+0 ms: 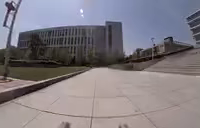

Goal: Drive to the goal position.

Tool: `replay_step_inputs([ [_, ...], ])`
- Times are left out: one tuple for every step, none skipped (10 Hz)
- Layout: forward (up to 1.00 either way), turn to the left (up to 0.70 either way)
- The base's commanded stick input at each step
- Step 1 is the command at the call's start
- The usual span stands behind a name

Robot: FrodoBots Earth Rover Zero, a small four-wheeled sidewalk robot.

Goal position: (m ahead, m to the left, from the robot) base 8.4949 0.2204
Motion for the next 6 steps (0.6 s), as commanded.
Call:
replay_step_inputs([
  [0.70,0.00],
  [0.70,0.00],
  [0.70,0.00],
  [0.70,0.00],
  [0.70,0.00],
  [0.70,0.00],
])
